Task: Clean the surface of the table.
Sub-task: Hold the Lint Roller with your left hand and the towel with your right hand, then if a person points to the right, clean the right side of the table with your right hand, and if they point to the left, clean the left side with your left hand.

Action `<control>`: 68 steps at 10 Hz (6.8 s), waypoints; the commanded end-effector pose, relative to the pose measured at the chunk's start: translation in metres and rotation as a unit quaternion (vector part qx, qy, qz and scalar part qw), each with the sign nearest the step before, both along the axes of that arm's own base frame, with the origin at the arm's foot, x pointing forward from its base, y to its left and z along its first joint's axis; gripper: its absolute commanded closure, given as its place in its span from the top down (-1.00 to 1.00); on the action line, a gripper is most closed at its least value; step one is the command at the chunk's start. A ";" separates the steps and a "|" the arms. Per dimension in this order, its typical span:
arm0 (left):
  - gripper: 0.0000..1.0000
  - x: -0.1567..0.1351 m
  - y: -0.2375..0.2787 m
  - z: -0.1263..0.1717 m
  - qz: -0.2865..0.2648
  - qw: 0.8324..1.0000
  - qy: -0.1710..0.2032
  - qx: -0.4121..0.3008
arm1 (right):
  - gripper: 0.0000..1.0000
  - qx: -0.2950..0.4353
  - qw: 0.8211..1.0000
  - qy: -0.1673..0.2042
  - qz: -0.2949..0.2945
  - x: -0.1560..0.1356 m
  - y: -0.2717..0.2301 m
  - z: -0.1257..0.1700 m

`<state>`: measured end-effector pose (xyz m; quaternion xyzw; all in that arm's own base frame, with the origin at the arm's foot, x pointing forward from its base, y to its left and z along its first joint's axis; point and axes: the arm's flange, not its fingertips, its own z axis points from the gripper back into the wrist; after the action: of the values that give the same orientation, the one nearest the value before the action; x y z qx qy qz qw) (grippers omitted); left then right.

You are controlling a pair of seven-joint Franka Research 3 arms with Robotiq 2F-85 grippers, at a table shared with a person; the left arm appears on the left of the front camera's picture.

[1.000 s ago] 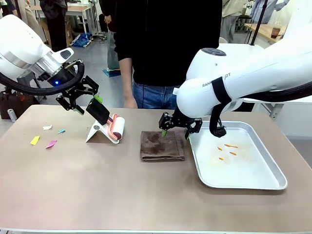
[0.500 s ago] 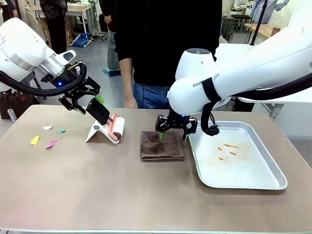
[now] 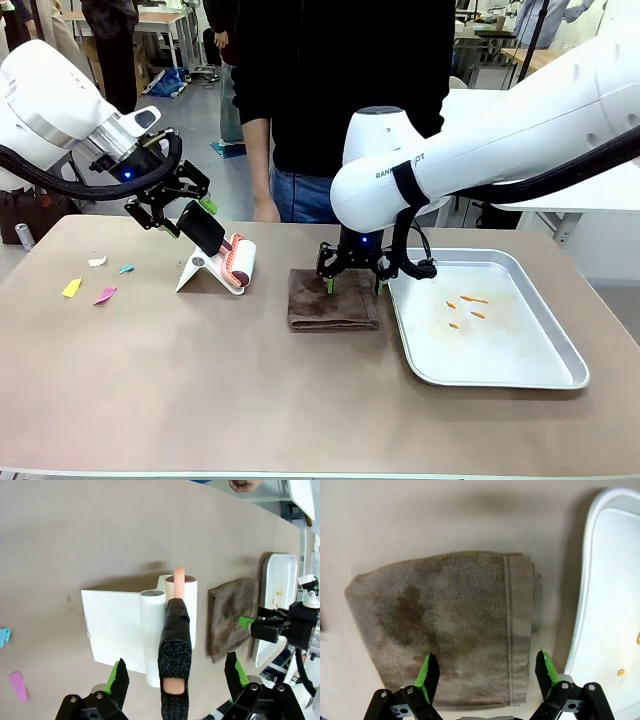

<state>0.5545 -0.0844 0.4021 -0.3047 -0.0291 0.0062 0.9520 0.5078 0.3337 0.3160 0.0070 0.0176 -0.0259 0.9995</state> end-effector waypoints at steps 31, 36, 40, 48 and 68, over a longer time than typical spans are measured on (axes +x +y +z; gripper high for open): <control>-1.00 -0.067 0.087 0.068 -0.054 0.969 -0.043 -0.239 | -1.00 0.519 0.847 0.054 0.105 -0.071 -0.152 0.053; -1.00 -0.122 0.178 0.040 0.023 0.937 -0.018 -0.349 | -1.00 0.683 0.727 0.037 -0.063 -0.146 -0.222 0.042; -1.00 -0.161 0.254 0.024 -0.041 0.922 -0.008 -0.385 | -1.00 0.719 0.675 -0.023 -0.164 -0.165 -0.341 0.027; -1.00 -0.148 0.354 -0.023 -0.024 0.885 0.020 -0.465 | -1.00 0.649 0.730 -0.154 -0.148 -0.194 -0.455 0.037; -1.00 -0.153 0.347 -0.039 -0.028 0.889 0.016 -0.456 | -1.00 0.650 0.730 -0.130 -0.167 -0.187 -0.466 0.036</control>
<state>0.4061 0.2622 0.3610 -0.7039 0.0050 0.0059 0.7102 0.3214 -0.1309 0.3491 0.6595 -0.1052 -0.1680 0.7251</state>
